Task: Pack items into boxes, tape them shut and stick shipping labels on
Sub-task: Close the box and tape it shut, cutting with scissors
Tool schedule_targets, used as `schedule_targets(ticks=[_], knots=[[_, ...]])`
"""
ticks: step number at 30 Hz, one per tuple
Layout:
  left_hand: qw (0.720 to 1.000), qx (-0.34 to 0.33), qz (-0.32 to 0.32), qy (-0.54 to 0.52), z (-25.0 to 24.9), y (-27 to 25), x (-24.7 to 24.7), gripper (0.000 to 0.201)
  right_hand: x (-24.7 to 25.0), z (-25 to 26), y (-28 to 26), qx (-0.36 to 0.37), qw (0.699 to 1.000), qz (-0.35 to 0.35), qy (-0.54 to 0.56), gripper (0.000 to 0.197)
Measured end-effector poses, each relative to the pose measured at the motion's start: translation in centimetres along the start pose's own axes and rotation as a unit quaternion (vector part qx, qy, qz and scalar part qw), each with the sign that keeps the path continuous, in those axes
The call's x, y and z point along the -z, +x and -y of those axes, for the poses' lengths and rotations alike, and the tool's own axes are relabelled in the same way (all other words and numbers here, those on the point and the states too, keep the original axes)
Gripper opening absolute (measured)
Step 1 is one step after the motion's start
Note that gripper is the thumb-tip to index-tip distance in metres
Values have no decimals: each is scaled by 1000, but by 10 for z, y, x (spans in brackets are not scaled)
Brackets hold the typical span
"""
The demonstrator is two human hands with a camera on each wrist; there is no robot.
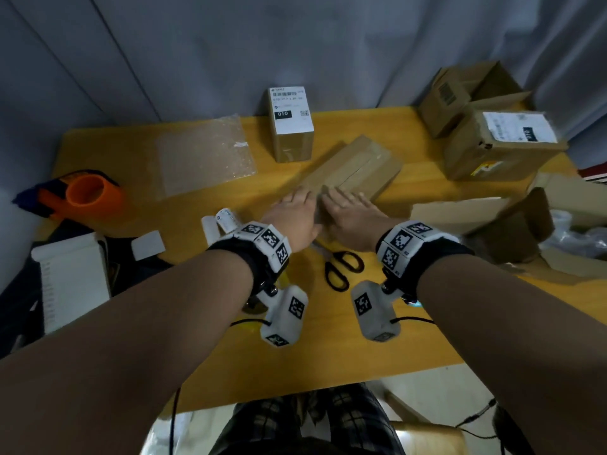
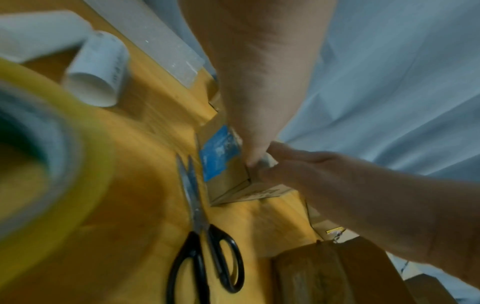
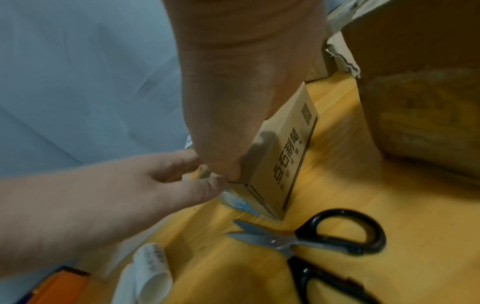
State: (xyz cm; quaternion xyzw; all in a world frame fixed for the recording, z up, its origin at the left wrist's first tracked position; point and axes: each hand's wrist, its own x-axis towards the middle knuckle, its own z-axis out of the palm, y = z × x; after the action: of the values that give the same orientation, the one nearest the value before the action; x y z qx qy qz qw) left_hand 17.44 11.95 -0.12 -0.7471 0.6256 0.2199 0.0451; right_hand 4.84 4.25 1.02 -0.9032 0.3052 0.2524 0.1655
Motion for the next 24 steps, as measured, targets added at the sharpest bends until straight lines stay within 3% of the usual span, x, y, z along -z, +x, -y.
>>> schedule_targets(ticks=[2, 4, 8, 11, 15, 24], knots=[[997, 27, 65, 19, -11, 19, 0, 84, 2, -8, 7, -5, 997, 49, -52, 67], [994, 57, 81, 44, -18, 34, -5, 95, 5, -15, 17, -5, 995, 80, -66, 71], [988, 135, 54, 51, -23, 55, -15, 118, 23, -24, 33, 21, 990, 123, -69, 66], [983, 179, 26, 13, -24, 62, -16, 121, 30, -37, 38, 62, 985, 126, -95, 60], [987, 155, 22, 39, -6, 59, -13, 123, 26, -59, 46, 90, 986, 114, -84, 64], [988, 117, 44, 90, 40, 43, 0, 126, 16, -80, 64, 3, 999, 18, -29, 74]])
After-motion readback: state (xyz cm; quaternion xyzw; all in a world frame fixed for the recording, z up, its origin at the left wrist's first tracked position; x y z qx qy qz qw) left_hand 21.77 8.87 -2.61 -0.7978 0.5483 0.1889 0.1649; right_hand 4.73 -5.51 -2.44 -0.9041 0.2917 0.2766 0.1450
